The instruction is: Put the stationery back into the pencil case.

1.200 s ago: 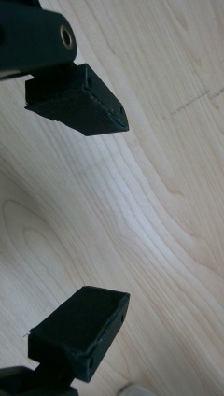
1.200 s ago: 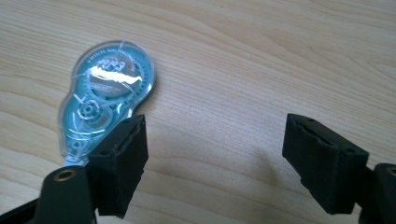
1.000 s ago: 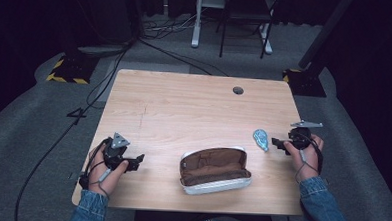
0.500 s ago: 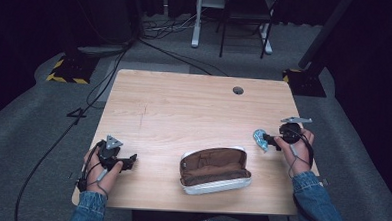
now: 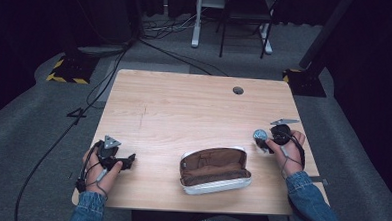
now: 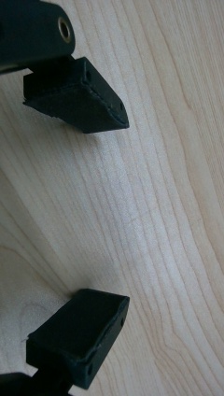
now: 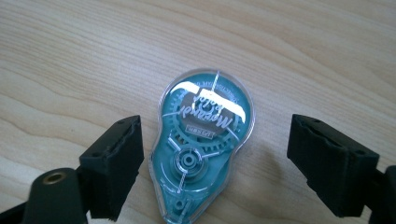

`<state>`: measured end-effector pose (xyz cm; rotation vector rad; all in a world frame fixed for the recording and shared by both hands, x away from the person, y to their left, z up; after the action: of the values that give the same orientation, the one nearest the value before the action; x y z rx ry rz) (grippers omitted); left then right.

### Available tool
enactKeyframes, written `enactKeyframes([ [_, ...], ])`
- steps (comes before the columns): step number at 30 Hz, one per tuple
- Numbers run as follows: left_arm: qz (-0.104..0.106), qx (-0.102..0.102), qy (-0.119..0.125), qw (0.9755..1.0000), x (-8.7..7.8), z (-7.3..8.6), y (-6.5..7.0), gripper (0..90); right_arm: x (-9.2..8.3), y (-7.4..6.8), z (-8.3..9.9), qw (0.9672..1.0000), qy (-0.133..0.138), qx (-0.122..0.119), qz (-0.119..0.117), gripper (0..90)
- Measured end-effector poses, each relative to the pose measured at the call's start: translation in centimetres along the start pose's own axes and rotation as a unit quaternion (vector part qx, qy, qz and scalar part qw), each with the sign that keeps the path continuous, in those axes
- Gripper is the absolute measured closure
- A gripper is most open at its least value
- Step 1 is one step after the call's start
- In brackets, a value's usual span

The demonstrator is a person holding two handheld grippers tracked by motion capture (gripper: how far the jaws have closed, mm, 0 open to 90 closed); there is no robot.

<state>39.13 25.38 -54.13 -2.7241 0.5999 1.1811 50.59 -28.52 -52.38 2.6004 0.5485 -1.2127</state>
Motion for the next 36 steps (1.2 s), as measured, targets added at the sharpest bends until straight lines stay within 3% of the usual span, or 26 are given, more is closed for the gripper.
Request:
enactKeyframes([
  [12, -0.002, -0.001, -0.001, 1.0, 0.04, -0.02, 0.05, 12.1, 0.13, -0.49, 0.23, 0.9997, -0.022, 0.004, -0.005, 27.3],
  [21, -0.002, -0.001, -0.001, 1.0, 0.04, -0.02, 0.05, 12.1, -0.35, -0.53, 0.16, 0.9995, -0.032, 0.004, -0.003, 48.9],
  [36, -0.002, -0.002, -0.002, 1.0, 0.11, -0.06, 0.06, 10.9, -0.47, -0.54, 0.21, 0.9995, -0.032, -0.003, -0.006, 49.7],
])
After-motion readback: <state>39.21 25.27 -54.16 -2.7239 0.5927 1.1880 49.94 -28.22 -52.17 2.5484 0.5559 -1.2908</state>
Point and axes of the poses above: each handheld gripper's, and its own axes: x roughly forward along the jaws, z roughly out of its underside, y roughly to its right, the point moved 5 cm from there along x, roughly forward along the jaws, and after that the axes turned 2 degrees about z, right-handed, at the moved point
